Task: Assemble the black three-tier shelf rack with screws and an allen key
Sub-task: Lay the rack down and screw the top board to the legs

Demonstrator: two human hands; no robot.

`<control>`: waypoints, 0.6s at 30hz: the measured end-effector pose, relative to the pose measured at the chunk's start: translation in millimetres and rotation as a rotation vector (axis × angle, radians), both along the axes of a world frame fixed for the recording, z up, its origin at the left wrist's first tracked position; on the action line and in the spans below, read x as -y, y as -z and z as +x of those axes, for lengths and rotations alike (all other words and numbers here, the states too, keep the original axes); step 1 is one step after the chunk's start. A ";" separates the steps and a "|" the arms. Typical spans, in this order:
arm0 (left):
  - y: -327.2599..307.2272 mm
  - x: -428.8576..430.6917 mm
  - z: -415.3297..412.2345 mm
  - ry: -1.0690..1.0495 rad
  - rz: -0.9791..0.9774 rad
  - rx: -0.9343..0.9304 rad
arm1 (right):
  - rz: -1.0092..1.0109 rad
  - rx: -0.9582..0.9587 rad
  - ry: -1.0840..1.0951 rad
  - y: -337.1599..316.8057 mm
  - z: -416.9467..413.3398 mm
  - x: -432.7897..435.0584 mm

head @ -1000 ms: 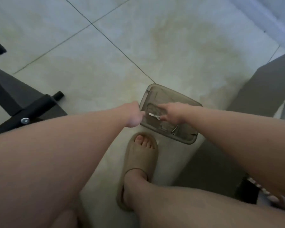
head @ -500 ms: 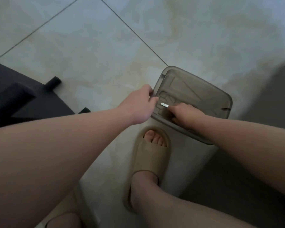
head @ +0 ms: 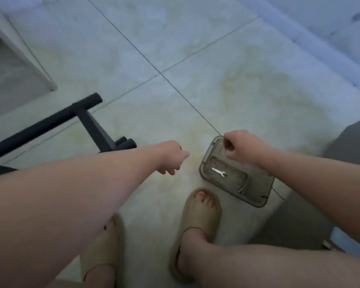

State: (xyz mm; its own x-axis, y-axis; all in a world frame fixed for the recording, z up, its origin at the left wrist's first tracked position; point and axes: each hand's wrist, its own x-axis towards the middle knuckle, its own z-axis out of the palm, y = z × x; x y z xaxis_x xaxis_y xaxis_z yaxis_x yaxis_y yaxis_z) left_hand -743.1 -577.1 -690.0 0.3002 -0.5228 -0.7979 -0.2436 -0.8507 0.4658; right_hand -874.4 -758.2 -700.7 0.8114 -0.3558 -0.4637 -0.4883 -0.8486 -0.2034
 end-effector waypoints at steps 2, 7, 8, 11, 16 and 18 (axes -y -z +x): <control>-38.0 -20.6 7.6 -0.149 -0.072 0.018 | -0.014 0.065 -0.007 -41.1 14.2 -19.2; -108.6 -89.2 0.0 -0.673 -0.255 -0.109 | 0.016 0.272 -0.122 -129.8 33.2 -96.7; -118.6 -101.7 -1.7 -0.752 -0.296 -0.160 | 0.032 0.318 -0.151 -143.5 33.4 -114.1; -144.1 -136.2 -5.5 -0.912 -0.394 -0.341 | 0.116 0.451 -0.217 -176.1 28.9 -163.6; -168.7 -175.6 -14.6 -1.028 -0.462 -0.584 | 0.174 0.476 -0.335 -202.5 26.0 -221.0; -171.4 -185.4 -12.7 -1.077 -0.473 -0.623 | 0.129 0.460 -0.397 -203.1 30.2 -233.6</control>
State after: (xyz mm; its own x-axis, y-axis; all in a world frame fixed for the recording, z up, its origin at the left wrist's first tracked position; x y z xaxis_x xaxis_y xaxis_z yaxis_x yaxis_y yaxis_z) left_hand -755.8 -391.7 -518.6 0.3895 -0.5195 -0.7605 0.8048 -0.2094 0.5553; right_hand -844.2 -524.7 -497.6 0.9973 0.0494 -0.0543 0.0213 -0.9023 -0.4306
